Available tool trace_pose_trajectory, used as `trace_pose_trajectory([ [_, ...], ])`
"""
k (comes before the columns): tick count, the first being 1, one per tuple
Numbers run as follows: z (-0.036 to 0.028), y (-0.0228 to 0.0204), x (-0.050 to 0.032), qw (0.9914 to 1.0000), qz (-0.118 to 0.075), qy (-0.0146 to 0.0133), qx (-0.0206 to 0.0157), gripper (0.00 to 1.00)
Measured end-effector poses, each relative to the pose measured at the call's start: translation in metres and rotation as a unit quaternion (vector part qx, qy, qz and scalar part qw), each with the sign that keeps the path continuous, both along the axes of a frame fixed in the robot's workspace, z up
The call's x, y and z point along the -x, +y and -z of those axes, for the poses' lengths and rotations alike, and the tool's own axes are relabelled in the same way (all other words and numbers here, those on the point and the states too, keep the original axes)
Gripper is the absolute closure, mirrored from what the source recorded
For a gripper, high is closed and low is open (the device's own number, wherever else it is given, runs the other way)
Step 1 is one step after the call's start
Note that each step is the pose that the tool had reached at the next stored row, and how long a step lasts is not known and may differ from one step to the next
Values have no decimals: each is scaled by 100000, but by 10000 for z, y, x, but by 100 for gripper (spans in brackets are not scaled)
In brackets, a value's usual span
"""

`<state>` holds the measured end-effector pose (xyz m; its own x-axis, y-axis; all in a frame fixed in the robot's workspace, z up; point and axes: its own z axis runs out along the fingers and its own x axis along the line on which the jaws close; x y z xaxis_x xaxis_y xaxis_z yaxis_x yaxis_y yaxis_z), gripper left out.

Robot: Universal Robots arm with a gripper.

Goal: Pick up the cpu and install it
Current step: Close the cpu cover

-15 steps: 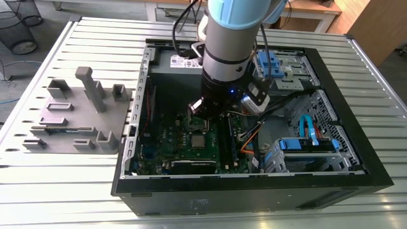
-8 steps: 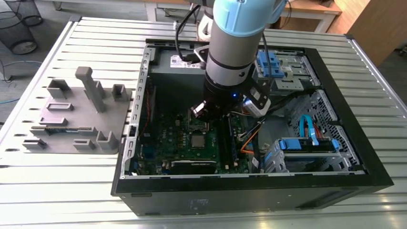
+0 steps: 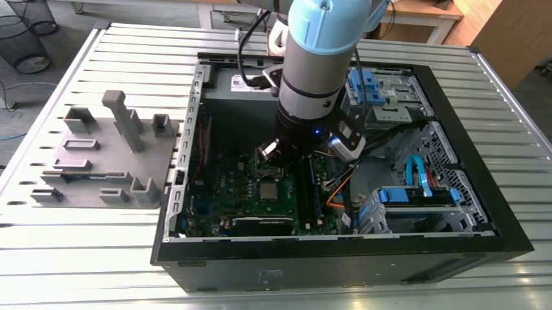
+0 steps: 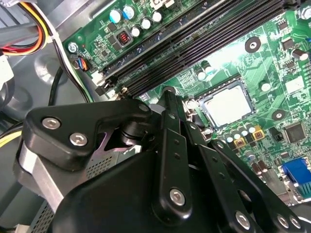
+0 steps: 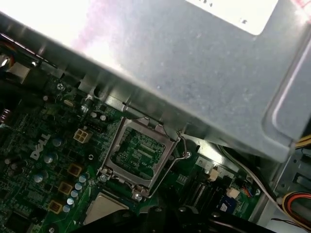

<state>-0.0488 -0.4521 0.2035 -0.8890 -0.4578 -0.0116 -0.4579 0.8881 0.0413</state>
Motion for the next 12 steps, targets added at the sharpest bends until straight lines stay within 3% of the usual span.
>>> trace_pose_trajectory([
  [12, 31, 1, 18, 100000, 4, 1, -2, 89],
])
